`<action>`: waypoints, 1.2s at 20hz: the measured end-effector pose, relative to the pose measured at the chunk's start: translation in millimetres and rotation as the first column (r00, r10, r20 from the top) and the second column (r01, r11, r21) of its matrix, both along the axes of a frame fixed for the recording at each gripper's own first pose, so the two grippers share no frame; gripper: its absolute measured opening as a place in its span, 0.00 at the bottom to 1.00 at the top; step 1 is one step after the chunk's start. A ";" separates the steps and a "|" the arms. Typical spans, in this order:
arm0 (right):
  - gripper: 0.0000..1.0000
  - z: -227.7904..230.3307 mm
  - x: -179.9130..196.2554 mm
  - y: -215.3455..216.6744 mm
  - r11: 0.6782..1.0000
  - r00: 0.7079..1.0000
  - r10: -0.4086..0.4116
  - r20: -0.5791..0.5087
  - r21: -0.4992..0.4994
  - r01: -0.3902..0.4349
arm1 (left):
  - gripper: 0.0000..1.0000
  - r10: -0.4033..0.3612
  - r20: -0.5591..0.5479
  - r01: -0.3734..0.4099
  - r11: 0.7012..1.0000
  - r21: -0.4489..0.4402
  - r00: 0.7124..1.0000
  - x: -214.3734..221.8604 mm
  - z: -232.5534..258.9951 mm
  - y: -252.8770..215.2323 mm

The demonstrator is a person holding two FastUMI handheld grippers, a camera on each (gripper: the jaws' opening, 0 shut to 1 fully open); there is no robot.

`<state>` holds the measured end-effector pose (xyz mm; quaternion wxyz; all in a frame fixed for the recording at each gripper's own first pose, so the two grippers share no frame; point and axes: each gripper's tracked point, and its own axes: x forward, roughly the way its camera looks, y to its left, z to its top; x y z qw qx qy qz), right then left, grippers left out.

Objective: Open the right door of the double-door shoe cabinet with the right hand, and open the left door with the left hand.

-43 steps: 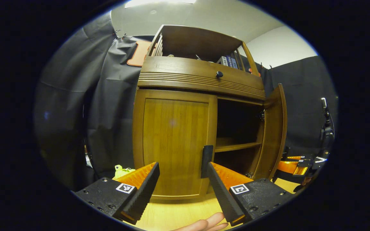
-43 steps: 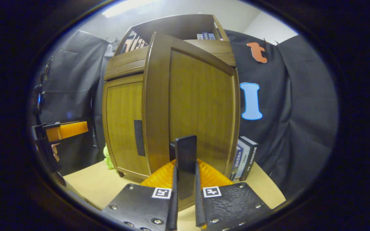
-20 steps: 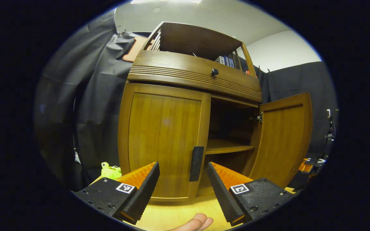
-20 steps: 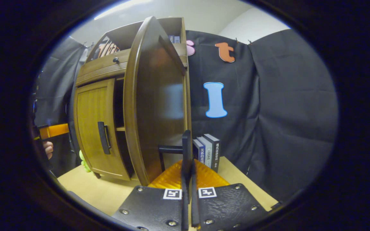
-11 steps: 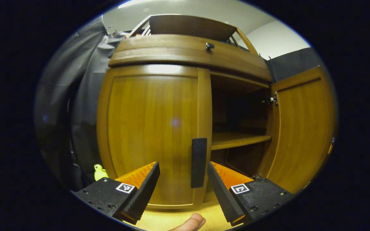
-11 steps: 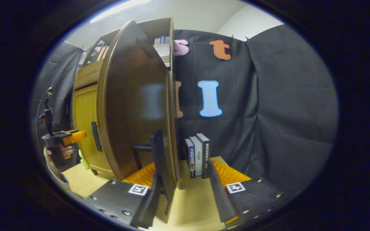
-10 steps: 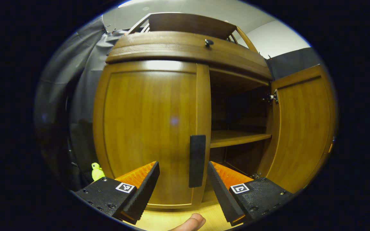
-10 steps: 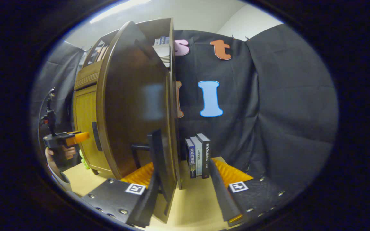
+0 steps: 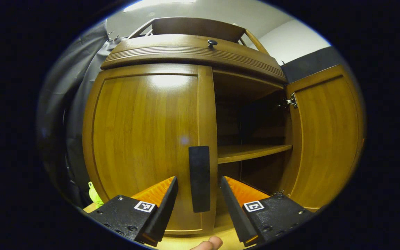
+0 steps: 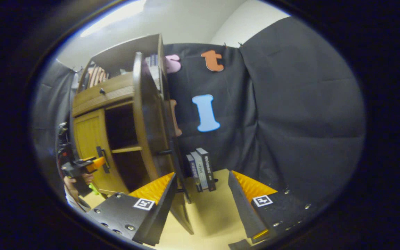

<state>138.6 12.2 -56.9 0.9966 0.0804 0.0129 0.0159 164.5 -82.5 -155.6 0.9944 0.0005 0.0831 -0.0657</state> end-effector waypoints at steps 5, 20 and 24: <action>0.90 -0.1 -62.2 90.8 0.984 0.996 0.065 0.064 -0.167 -0.053 | 0.43 -0.010 -0.061 0.013 0.999 0.048 0.998 18.6 -27.6 -3.1; 0.86 3.9 -115.0 142.9 0.996 0.993 0.054 0.101 -0.070 -0.048 | 0.30 -0.119 -0.188 0.117 0.993 -0.020 0.975 4.4 -22.6 -5.9; 0.94 8.6 -132.9 164.1 0.992 0.990 0.106 0.097 -0.083 -0.098 | 0.30 -0.158 -0.167 0.152 0.987 -0.050 0.973 1.3 -17.5 -7.7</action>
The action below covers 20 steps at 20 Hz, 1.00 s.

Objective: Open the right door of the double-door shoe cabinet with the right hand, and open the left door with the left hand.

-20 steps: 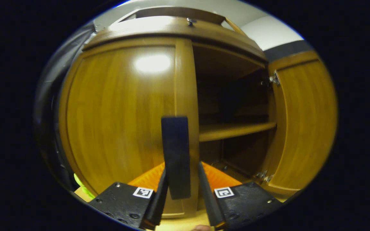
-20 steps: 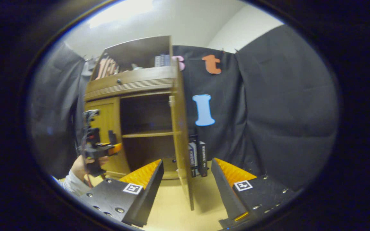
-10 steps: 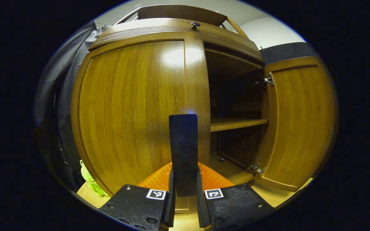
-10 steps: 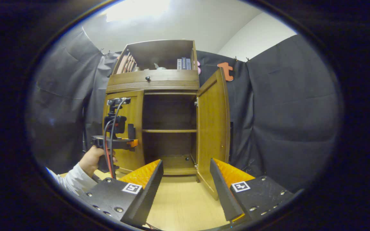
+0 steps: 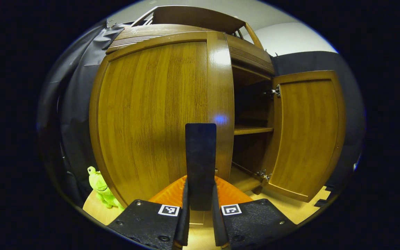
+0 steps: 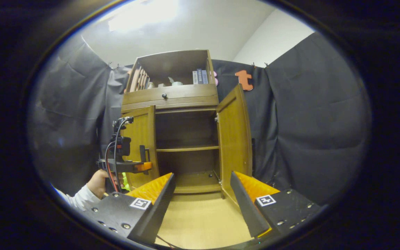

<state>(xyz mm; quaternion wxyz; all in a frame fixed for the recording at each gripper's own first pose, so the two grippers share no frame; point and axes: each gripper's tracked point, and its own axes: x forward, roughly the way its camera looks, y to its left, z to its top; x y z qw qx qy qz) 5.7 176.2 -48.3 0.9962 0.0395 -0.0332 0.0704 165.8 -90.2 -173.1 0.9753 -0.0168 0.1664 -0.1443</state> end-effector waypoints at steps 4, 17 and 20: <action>0.94 9.9 -6.7 12.3 1.000 1.000 -0.002 0.000 -0.007 0.002 | 0.30 -0.015 -0.017 0.015 1.000 -0.022 1.000 -4.6 2.5 -0.3; 0.94 9.4 -14.1 32.5 0.999 0.999 0.027 -0.019 0.027 -0.027 | 0.29 -0.041 -0.015 0.041 0.999 -0.023 0.999 -14.0 9.3 6.5; 0.94 12.2 -16.0 32.4 0.998 0.999 0.033 -0.013 0.048 -0.032 | 0.29 -0.031 -0.028 0.030 0.999 -0.039 0.999 -15.7 9.9 9.2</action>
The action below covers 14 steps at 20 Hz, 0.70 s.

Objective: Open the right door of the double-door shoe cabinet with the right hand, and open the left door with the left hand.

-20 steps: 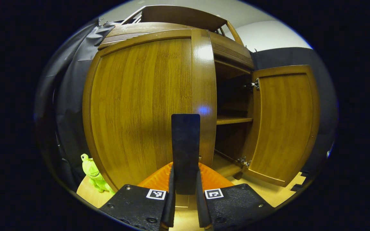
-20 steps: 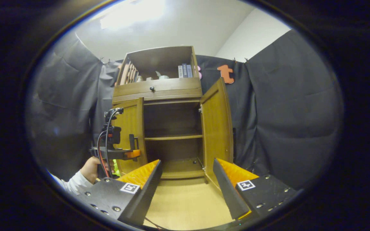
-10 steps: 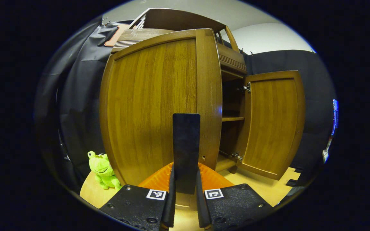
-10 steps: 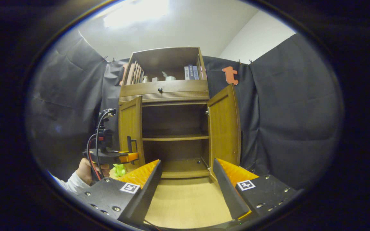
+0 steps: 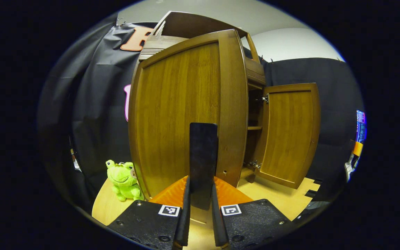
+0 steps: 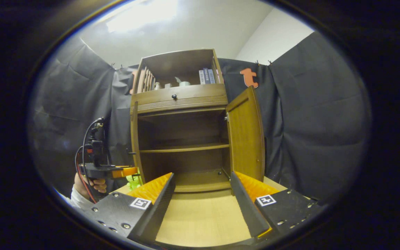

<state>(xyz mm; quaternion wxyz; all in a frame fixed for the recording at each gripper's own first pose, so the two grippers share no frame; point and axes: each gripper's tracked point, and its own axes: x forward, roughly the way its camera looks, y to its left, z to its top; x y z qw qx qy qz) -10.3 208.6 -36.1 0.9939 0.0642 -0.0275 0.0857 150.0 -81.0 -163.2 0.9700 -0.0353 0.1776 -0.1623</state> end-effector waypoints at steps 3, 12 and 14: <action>0.94 3.6 -1.3 -6.1 1.000 1.000 -0.012 0.016 0.003 0.012 | 0.29 0.007 0.009 -0.007 1.000 0.008 1.000 -0.9 0.7 3.0; 0.94 -3.0 7.3 -20.6 0.995 0.998 -0.062 -0.013 0.072 0.063 | 0.28 0.164 0.110 -0.173 0.982 0.076 0.980 4.9 20.8 62.0; 0.94 -4.4 8.9 -22.0 0.995 0.997 -0.075 -0.017 0.070 0.076 | 0.18 0.191 0.110 -0.199 0.977 0.071 0.975 4.3 20.9 72.6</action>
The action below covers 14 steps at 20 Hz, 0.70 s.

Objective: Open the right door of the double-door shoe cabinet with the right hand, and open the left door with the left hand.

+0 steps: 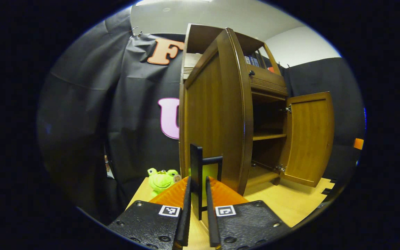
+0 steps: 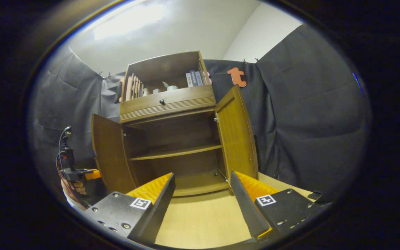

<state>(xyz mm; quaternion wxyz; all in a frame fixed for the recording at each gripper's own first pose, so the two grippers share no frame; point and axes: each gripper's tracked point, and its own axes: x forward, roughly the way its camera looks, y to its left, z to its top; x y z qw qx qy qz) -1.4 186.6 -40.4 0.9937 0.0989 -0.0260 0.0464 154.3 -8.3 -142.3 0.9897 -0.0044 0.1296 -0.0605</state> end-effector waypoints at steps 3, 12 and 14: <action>0.94 -1.3 3.4 4.9 1.000 1.000 0.000 -0.004 0.003 0.000 | 0.14 0.020 0.002 -0.020 1.000 -0.009 1.000 -2.5 4.2 13.5; 0.94 -6.7 11.2 23.3 1.000 1.000 0.007 -0.029 -0.022 -0.008 | 0.17 0.015 -0.012 -0.016 0.997 -0.073 1.000 -12.7 7.7 33.1; 0.94 -7.7 10.9 27.4 0.999 0.999 0.015 -0.032 -0.028 -0.016 | 0.26 -0.001 -0.001 0.001 0.995 -0.101 1.000 -14.4 9.9 30.9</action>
